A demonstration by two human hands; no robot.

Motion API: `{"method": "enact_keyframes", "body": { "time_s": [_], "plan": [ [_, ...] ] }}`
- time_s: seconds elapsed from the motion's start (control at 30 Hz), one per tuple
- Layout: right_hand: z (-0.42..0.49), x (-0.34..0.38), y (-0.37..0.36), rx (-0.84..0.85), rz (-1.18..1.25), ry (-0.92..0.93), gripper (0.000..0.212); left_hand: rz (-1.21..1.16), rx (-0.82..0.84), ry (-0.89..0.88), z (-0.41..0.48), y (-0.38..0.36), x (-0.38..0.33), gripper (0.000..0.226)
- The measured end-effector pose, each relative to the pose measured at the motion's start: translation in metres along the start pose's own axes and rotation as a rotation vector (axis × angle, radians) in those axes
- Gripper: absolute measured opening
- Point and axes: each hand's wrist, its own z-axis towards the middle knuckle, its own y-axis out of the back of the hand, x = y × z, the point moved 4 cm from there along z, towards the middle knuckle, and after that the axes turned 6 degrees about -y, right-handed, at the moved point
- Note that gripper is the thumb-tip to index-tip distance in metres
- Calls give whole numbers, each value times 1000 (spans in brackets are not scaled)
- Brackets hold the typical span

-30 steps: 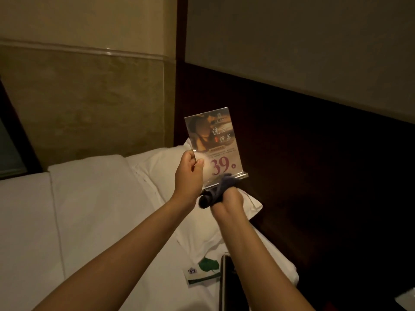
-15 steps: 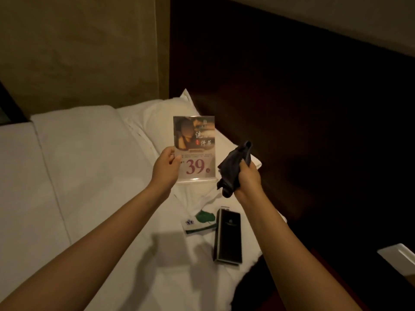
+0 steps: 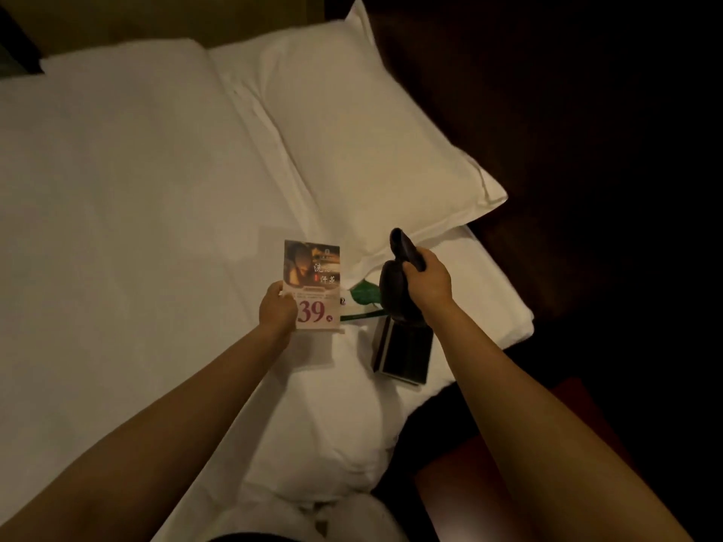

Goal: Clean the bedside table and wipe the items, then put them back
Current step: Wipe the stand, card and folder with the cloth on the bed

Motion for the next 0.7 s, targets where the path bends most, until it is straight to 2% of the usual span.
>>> {"method": "enact_keyframes", "body": {
  "time_s": [0.23, 0.33, 0.4, 0.47, 0.53, 0.63, 0.7],
  "plan": [
    [37, -52, -11, 67, -159, -36, 34, 216, -43, 208, 24, 6, 81, 39],
    [47, -67, -8, 79, -184, -41, 37, 306, -47, 247, 31, 10, 99, 40],
    [53, -74, -7, 81, -208, -34, 38, 447, -33, 243, 36, 11, 102, 40],
    [59, -80, -6, 86, -216, -35, 40, 651, -88, 194, 40, 9, 97, 52],
    [64, -83, -7, 93, -219, -39, 41, 799, -121, 50, 41, -2, 83, 58],
    [70, -86, -11, 102, -229, -11, 39, 725, -71, -187, 45, -38, 62, 44],
    [74, -87, -14, 109, -241, 1, 38, 617, 14, -178, 51, -61, 57, 49]
  ]
}}
